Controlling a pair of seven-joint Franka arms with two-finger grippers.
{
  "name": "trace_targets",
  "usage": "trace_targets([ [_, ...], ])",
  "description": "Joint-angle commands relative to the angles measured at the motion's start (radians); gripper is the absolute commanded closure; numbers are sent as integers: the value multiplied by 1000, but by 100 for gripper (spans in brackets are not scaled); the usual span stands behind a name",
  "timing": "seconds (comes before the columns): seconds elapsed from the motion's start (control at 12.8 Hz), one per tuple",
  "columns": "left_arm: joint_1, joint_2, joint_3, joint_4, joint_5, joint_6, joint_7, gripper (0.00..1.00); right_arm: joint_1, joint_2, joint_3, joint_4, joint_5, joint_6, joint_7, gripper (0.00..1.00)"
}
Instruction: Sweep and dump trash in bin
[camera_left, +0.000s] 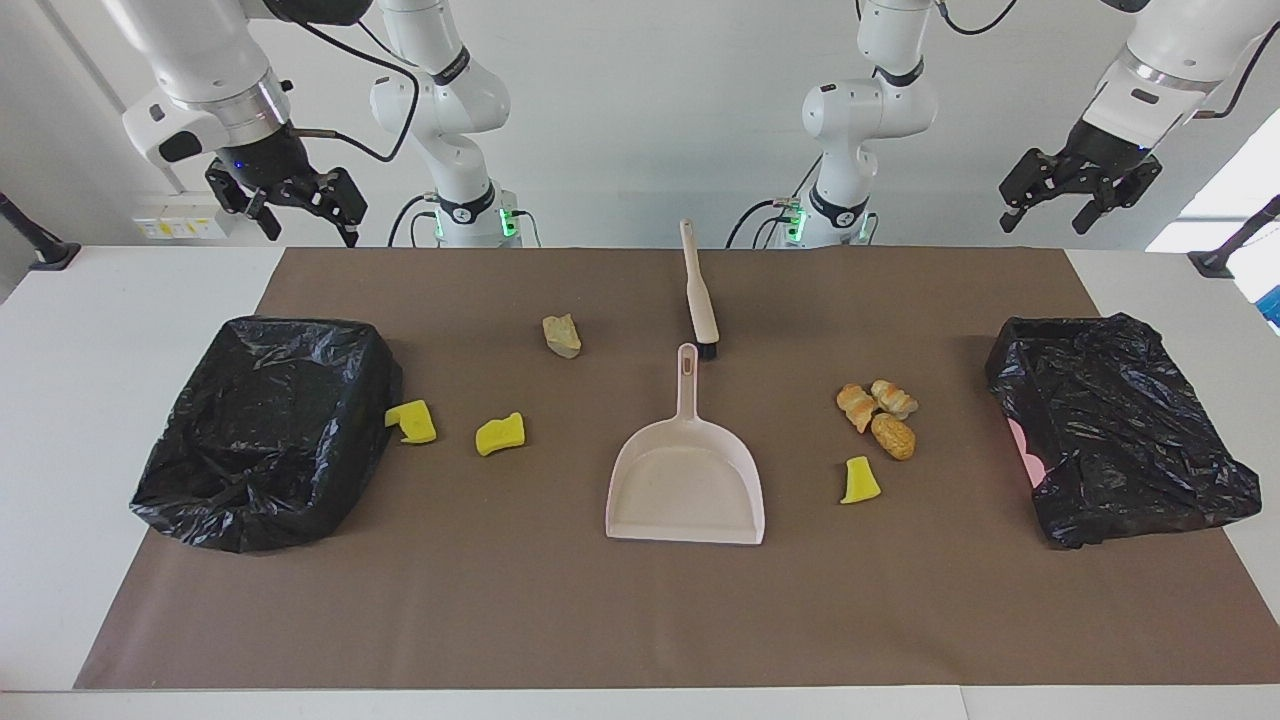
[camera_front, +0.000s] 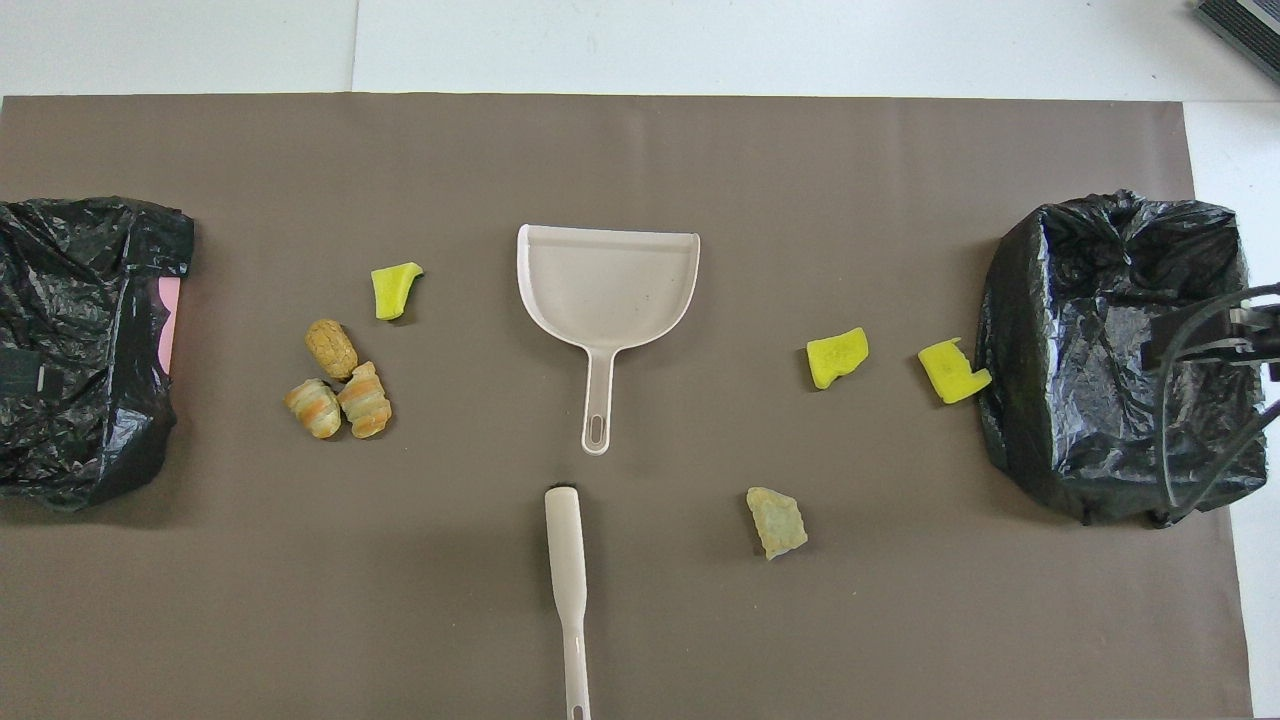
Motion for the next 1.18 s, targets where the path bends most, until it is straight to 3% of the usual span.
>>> trace_targets([
  [0.0,9,-15,-1,-13,-10,-3,11,0,-1,-30,4,-38,10,2,13,0],
  [0.71,-9,-19,-12,-24,-12,-5,-23,0,-4,-26,3,-32,12,14,15,0],
  [1.1,-104,-136,-35,-194,-12,12,-148,0,-4,-26,3,-32,12,14,15,0],
])
